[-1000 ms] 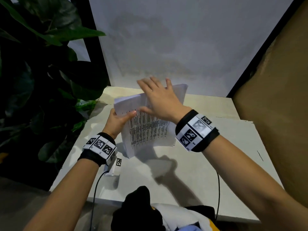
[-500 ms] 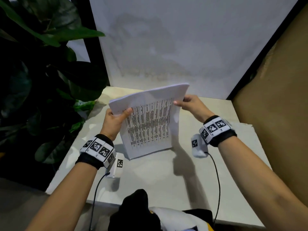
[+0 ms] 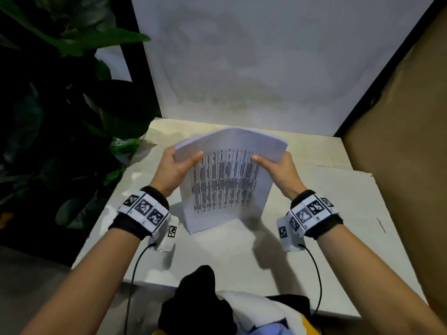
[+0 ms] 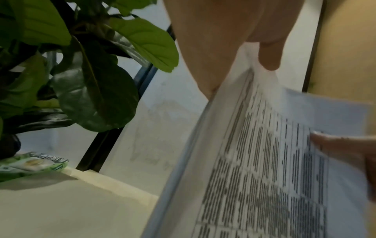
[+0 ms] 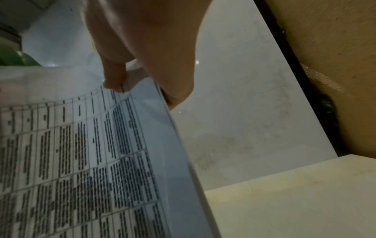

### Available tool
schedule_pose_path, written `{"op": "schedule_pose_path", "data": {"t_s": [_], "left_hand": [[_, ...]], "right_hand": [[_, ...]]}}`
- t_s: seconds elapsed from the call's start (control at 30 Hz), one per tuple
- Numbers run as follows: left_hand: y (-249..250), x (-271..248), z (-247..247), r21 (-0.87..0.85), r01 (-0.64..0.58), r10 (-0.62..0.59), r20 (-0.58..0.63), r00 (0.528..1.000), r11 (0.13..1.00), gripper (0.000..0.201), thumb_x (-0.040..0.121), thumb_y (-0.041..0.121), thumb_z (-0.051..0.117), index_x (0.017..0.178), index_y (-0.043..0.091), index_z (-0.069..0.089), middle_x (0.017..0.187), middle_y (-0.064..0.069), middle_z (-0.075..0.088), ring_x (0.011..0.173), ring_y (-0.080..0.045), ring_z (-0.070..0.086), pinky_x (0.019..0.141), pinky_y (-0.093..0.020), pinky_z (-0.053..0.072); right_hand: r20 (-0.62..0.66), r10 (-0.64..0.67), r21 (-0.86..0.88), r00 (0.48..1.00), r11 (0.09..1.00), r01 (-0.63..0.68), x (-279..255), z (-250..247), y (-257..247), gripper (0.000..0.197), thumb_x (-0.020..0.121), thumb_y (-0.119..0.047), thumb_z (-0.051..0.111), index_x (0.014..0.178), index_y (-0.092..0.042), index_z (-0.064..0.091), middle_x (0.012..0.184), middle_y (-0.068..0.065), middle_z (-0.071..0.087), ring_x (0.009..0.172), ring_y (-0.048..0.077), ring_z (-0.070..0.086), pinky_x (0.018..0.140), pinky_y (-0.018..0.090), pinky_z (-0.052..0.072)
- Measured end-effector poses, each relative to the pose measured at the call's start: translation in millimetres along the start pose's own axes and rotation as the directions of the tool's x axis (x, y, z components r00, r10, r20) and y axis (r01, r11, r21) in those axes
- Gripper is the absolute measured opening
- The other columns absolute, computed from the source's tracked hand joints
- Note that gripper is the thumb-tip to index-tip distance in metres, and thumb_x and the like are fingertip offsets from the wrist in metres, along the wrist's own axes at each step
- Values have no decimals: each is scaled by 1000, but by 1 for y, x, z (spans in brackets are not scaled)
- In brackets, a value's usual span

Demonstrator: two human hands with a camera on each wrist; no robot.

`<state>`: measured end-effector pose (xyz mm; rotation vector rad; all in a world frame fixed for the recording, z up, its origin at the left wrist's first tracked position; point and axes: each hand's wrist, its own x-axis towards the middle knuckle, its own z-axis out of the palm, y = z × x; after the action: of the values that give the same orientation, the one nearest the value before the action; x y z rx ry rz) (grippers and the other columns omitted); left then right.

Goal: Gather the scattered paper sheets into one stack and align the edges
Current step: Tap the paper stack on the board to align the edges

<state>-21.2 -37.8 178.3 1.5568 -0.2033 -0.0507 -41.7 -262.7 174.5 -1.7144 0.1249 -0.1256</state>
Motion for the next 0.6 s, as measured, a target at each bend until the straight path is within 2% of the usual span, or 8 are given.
{"op": "schedule_pose_path", "data": {"t_s": [0.07, 0.13, 0.2, 0.27, 0.33, 0.4, 0.5, 0.6], "left_hand": [[1, -3, 10, -24, 92, -94, -102, 990, 995, 33, 75, 28, 68, 102, 20, 51, 96, 0, 60, 95, -17, 59, 81, -33, 54], [11, -4, 14, -45, 37, -43, -150, 988, 998, 20, 82, 14, 60, 96, 21, 47, 91, 1, 54, 88, -8, 61, 73, -24, 54], [22, -4, 11, -52, -77, 73, -88, 993, 996, 22, 78, 17, 64, 94, 26, 51, 88, 4, 55, 75, 3, 62, 62, -13, 52], [27, -3, 5, -11, -149, 149, 26, 988, 989, 29, 71, 29, 64, 99, 33, 58, 94, 7, 62, 83, -2, 62, 66, -14, 52], [23, -3, 2, 67, -170, 165, 75, 983, 983, 28, 75, 24, 64, 99, 37, 61, 94, 17, 69, 89, 0, 63, 71, -15, 52], [13, -1, 3, 102, -169, 165, 46, 985, 980, 27, 81, 11, 62, 96, 33, 62, 87, 25, 69, 84, 6, 62, 69, -13, 50], [8, 0, 6, 84, -150, 151, -5, 988, 985, 28, 82, 3, 59, 88, 29, 64, 74, 27, 70, 73, 8, 63, 64, -10, 49], [9, 1, 5, 67, -138, 140, -15, 990, 988, 38, 82, 0, 57, 75, 35, 71, 69, 26, 70, 70, 9, 62, 63, -10, 49]], "right_hand": [[-24, 4, 22, 1000, 1000, -3, -2, 2, 0, 16, 80, -3, 64, 86, -18, 61, 82, -3, 63, 66, -4, 63, 73, 24, 52], [-58, -35, 48, 998, 998, 37, -3, 1, -7, 19, 81, -5, 63, 82, -23, 60, 81, -1, 62, 72, 6, 62, 71, 24, 51], [-64, -88, 97, 994, 991, 94, -5, -3, -15, 17, 80, -6, 65, 90, -19, 61, 85, 2, 62, 78, 13, 60, 70, 24, 53], [-49, -124, 119, 991, 984, 129, -6, -8, -19, 23, 77, -7, 68, 98, -14, 60, 88, 2, 63, 78, 10, 61, 69, 21, 54], [-29, -140, 75, 990, 987, 142, -8, -10, -18, 20, 76, -8, 69, 92, -19, 62, 86, -2, 63, 72, 1, 61, 65, 16, 52], [-32, -131, 50, 991, 990, 132, -7, -9, -14, 20, 75, -5, 70, 83, -22, 62, 79, -5, 62, 64, -6, 60, 60, 12, 50], [-37, -94, 70, 995, 993, 96, -5, -8, -16, 22, 74, -2, 71, 76, -22, 61, 68, -12, 64, 58, -7, 60, 55, 10, 47], [-22, -192, -77, 981, 979, 190, 3, -17, -35, 24, 72, -7, 73, 84, -24, 61, 78, -10, 65, 70, -5, 61, 68, 11, 48]]}}
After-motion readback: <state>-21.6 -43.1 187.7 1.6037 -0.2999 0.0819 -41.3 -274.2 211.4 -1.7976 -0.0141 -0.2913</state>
